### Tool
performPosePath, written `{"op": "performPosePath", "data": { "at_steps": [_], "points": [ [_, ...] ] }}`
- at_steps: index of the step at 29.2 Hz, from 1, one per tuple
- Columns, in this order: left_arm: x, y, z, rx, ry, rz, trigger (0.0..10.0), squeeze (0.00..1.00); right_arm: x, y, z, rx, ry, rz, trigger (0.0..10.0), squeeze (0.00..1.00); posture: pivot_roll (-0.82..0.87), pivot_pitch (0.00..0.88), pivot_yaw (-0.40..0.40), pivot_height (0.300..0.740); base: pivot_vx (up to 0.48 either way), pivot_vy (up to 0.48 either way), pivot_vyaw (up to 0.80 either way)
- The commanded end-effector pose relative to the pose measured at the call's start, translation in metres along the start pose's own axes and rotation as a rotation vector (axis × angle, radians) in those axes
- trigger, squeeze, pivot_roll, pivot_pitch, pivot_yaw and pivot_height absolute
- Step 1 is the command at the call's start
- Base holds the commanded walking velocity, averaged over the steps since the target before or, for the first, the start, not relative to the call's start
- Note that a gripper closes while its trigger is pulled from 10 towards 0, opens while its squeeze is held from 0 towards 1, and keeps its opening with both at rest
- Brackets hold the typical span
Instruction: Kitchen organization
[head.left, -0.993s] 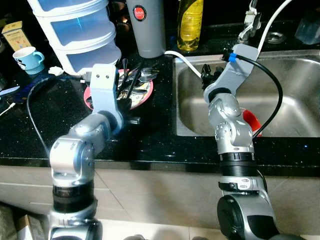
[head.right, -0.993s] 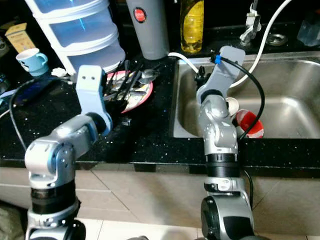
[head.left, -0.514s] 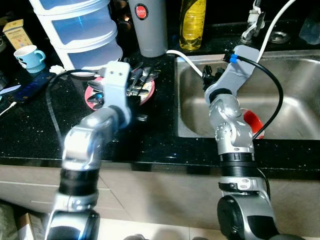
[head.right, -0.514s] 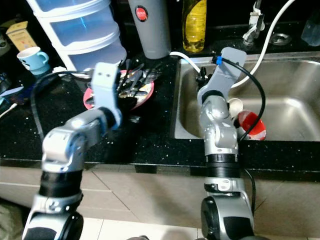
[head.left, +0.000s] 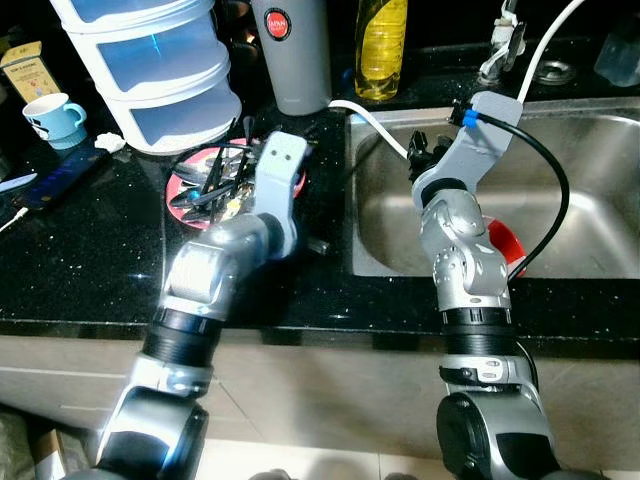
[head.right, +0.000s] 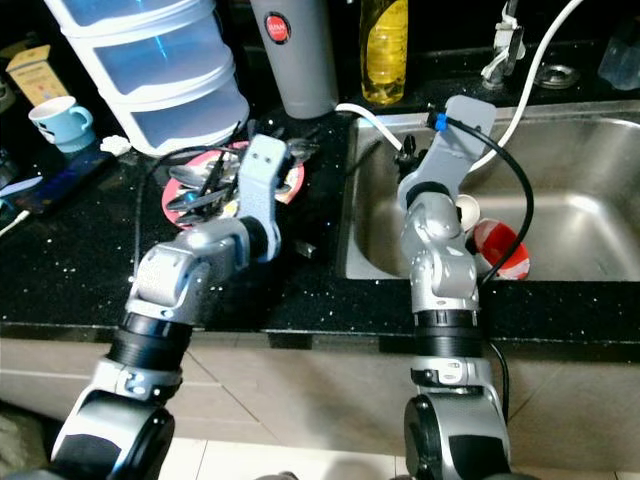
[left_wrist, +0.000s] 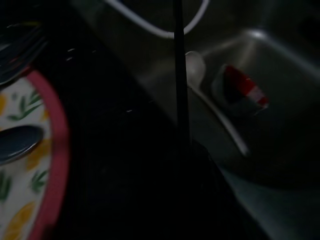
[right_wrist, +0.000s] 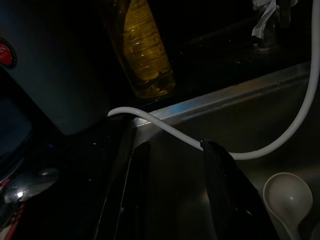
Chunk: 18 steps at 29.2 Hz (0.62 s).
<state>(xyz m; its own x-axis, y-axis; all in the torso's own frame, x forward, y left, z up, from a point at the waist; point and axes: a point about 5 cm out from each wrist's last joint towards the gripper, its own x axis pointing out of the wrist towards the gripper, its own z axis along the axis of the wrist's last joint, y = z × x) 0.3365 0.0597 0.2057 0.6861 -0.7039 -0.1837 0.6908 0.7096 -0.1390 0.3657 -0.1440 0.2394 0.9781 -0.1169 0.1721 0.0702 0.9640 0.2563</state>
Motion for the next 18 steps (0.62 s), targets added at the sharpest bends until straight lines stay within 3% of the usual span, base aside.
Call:
{"op": "performPosePath", "data": {
  "at_steps": [1,6,10,13,15,16,17,18],
  "points": [
    [0.003,-0.002,-0.002,-0.007,0.001,-0.021,10.0,0.17,-0.003,0.003,-0.004,0.004,0.018,0.008,10.0,0.00,0.10,0.014,0.148,0.740,0.000,0.000,0.00],
    [0.016,-0.023,-0.003,0.033,0.020,-0.178,10.0,0.15,0.006,-0.016,0.002,-0.044,0.000,-0.116,10.0,0.00,0.10,0.020,0.144,0.740,0.000,0.000,0.00],
    [0.021,-0.027,-0.013,0.137,0.071,-0.191,10.0,0.11,0.005,-0.038,0.007,-0.143,-0.020,-0.207,10.0,0.00,0.10,0.035,0.139,0.740,0.000,0.000,0.00],
    [0.022,-0.030,-0.016,0.142,0.075,-0.215,10.0,0.11,0.004,-0.047,0.004,-0.187,-0.006,-0.239,10.0,0.00,0.09,0.027,0.142,0.740,0.000,0.000,0.00],
    [0.025,-0.029,-0.018,0.133,0.086,-0.209,10.0,0.16,0.004,-0.055,0.005,-0.230,-0.006,-0.269,10.0,0.00,0.09,0.027,0.142,0.740,0.000,0.000,0.00],
    [0.028,-0.027,-0.018,0.123,0.092,-0.205,10.0,0.22,0.004,-0.060,0.007,-0.263,-0.015,-0.292,10.0,0.00,0.09,0.034,0.147,0.740,0.000,0.000,0.00],
    [0.030,-0.024,-0.018,0.115,0.094,-0.195,10.0,0.56,0.005,-0.062,0.011,-0.287,-0.032,-0.305,10.0,0.00,0.09,0.042,0.150,0.740,0.000,0.000,0.00],
    [0.031,-0.022,-0.016,0.100,0.086,-0.188,10.0,1.00,0.005,-0.063,0.013,-0.289,-0.041,-0.306,10.0,0.00,0.08,0.042,0.150,0.740,0.000,0.000,0.00]
  ]
}}
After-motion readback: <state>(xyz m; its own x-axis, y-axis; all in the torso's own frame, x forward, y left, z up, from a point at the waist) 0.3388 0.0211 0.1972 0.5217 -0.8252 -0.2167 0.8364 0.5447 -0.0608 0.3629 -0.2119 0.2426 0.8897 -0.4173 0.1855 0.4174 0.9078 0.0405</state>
